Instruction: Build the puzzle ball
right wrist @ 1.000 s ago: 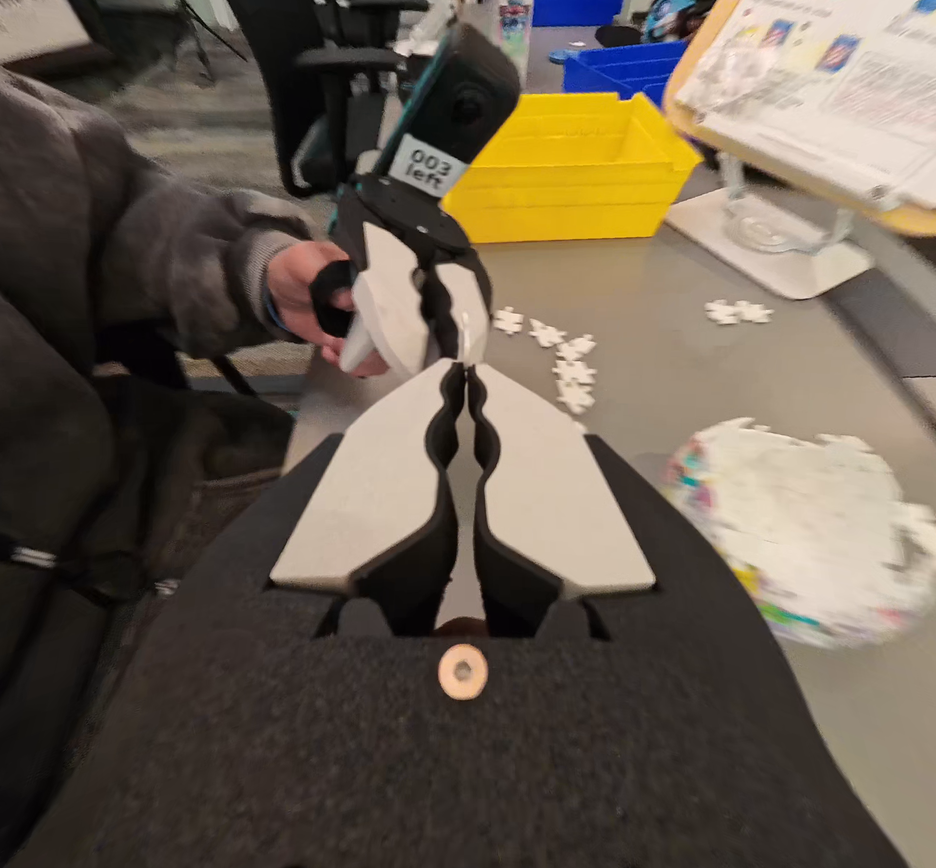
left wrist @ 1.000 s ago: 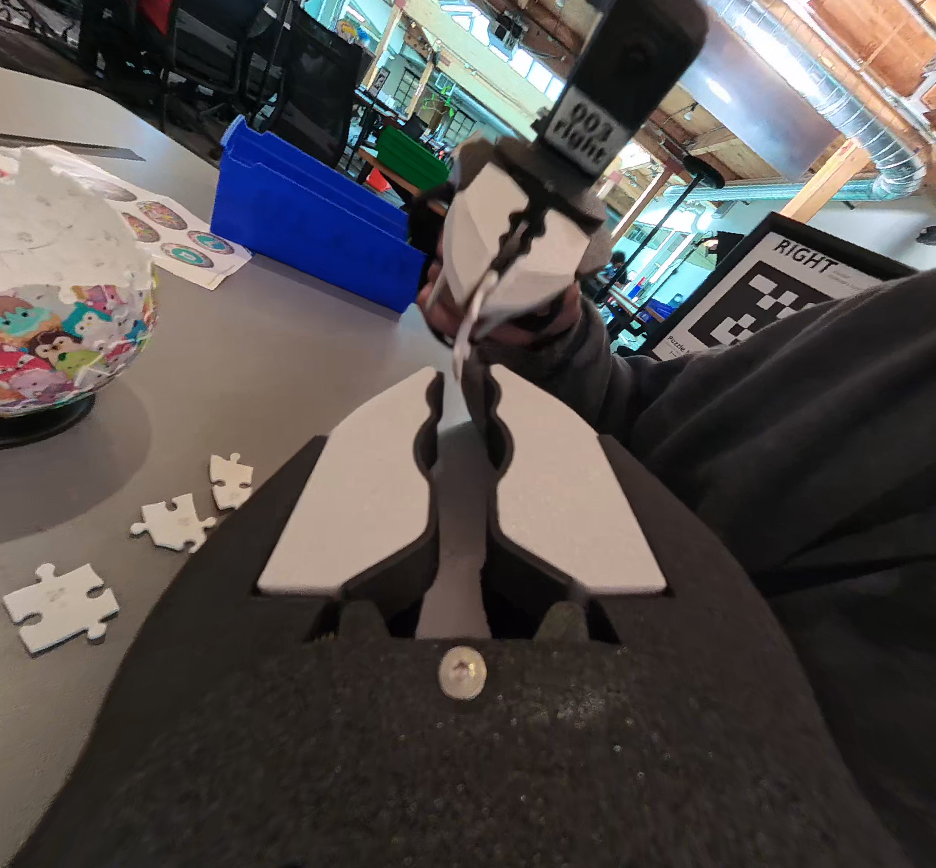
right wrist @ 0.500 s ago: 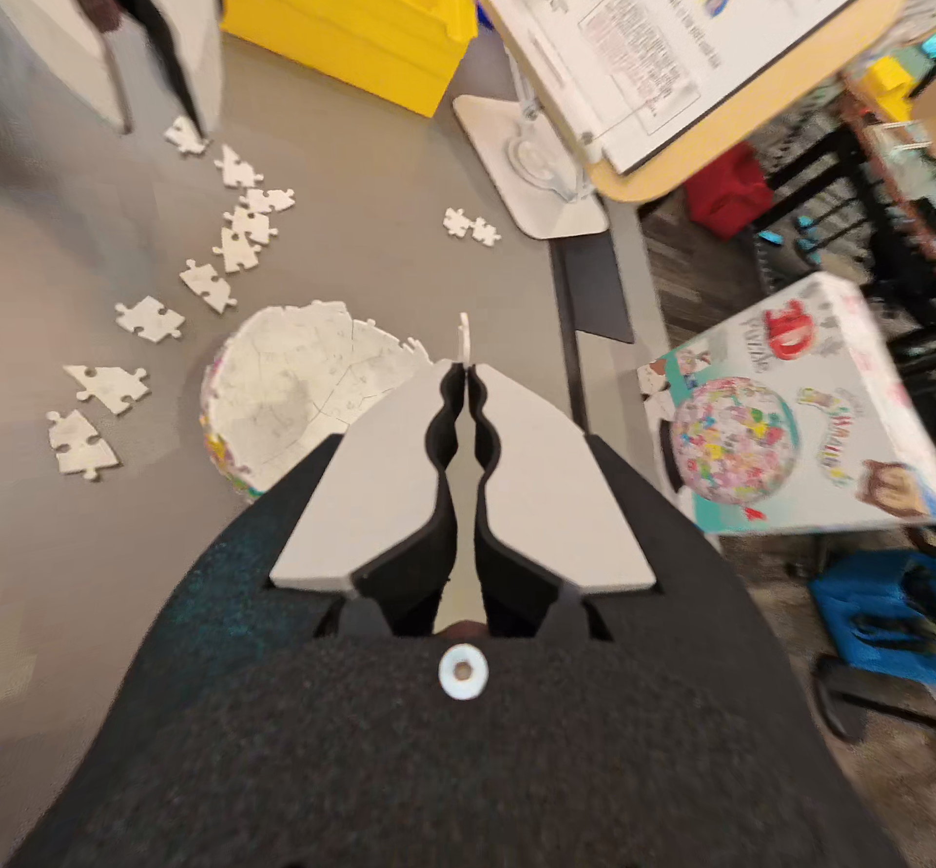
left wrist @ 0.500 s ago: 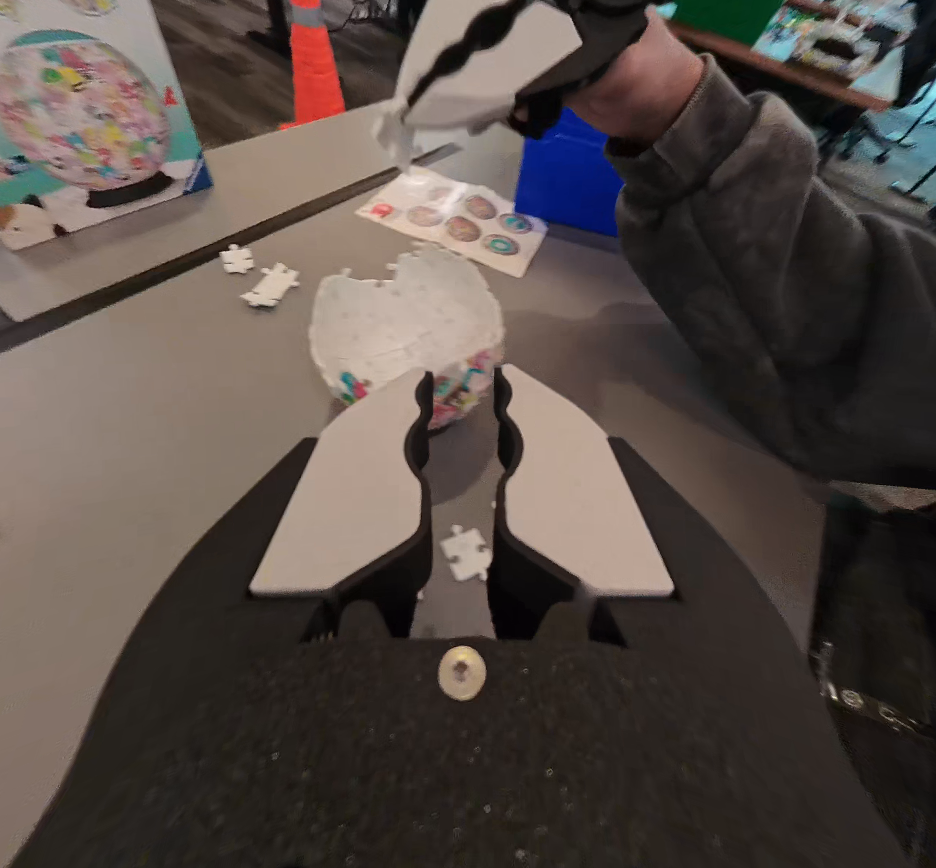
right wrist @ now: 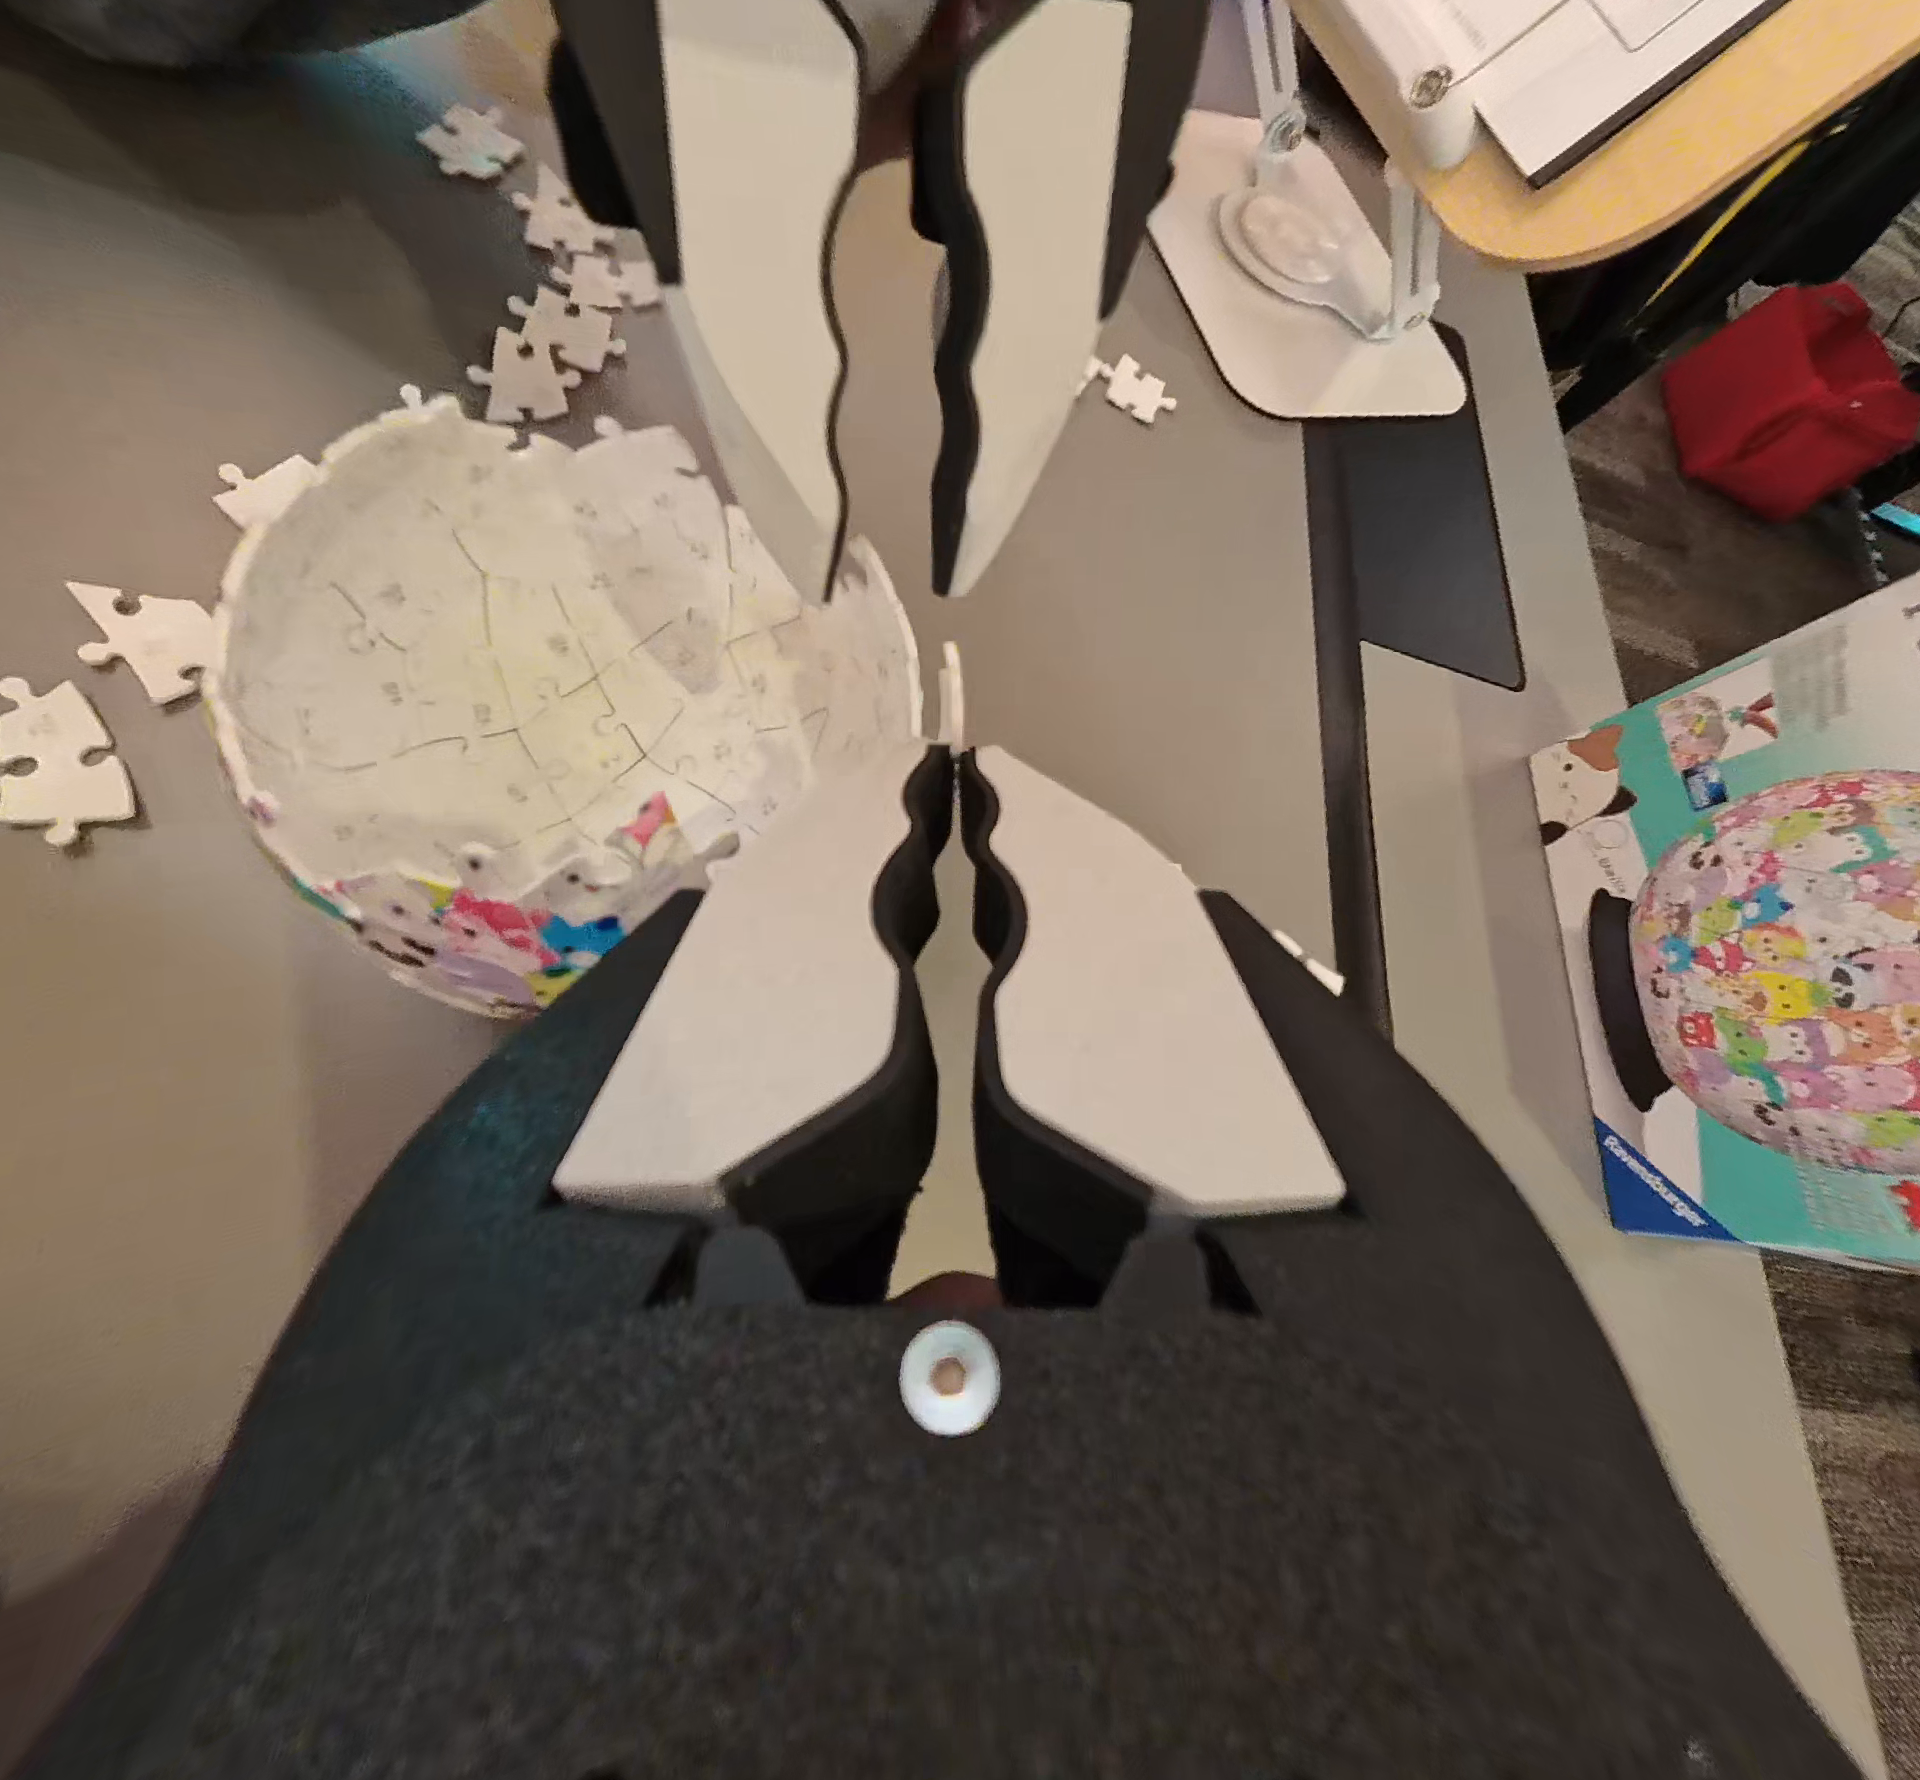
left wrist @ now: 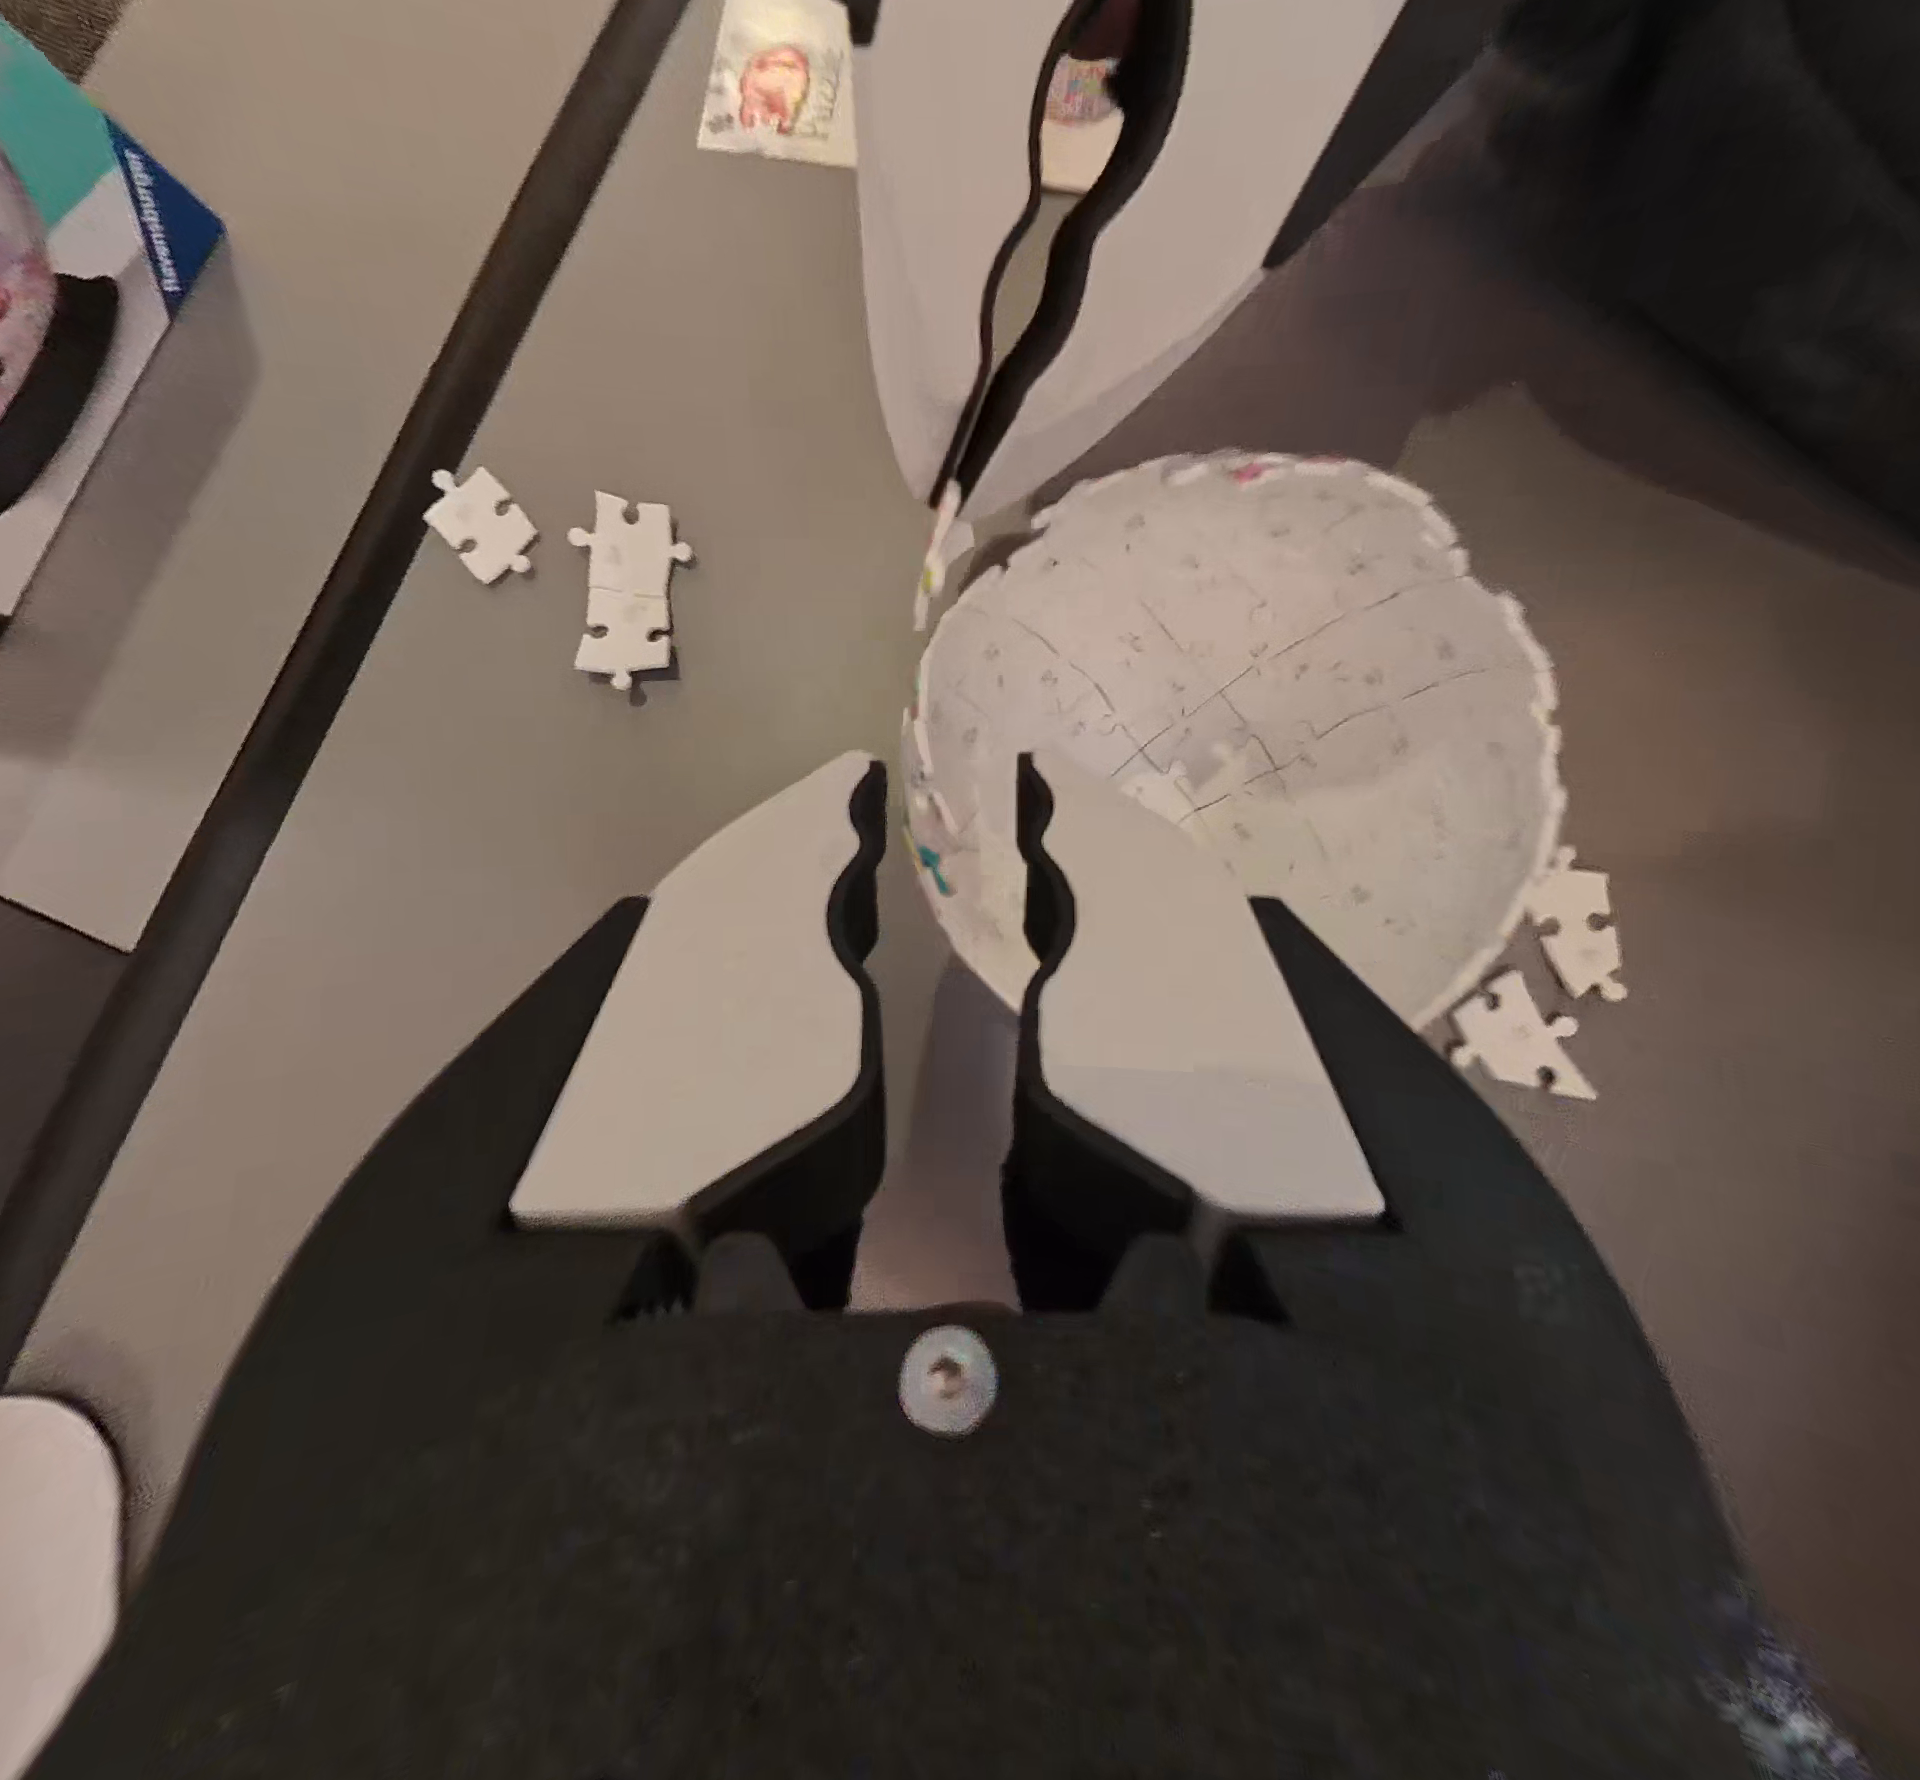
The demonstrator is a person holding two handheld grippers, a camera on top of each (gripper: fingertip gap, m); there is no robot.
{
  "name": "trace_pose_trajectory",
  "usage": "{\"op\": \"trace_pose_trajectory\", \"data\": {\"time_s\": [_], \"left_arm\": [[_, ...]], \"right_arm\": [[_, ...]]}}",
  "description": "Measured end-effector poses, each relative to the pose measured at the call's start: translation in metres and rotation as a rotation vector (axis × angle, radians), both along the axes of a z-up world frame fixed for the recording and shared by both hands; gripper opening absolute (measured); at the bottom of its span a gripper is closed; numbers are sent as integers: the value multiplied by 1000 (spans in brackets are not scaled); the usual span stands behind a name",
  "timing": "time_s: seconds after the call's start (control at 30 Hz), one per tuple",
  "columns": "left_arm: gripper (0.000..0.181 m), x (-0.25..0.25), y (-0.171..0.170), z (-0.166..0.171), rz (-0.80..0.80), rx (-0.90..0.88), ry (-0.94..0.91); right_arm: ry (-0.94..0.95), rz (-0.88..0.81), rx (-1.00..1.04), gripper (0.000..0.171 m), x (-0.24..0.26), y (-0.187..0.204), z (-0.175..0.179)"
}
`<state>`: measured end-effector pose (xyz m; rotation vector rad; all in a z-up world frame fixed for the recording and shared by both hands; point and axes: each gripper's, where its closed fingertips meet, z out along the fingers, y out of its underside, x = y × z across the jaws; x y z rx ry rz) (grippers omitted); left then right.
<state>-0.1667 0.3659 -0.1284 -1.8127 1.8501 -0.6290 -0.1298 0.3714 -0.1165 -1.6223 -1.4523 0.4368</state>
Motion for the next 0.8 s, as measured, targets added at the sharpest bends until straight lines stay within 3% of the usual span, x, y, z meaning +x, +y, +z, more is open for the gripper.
{"op": "trace_pose_trajectory", "data": {"time_s": [0.27, 0.8], "left_arm": [[23, 0, 3, -23, -103, 9, 74], [21, 13, 3, -24, -108, 30, 44]], "right_arm": [[-19, 45, -15, 1, -4, 1, -12], [-19, 52, -2, 1, -10, -1, -13]]}}
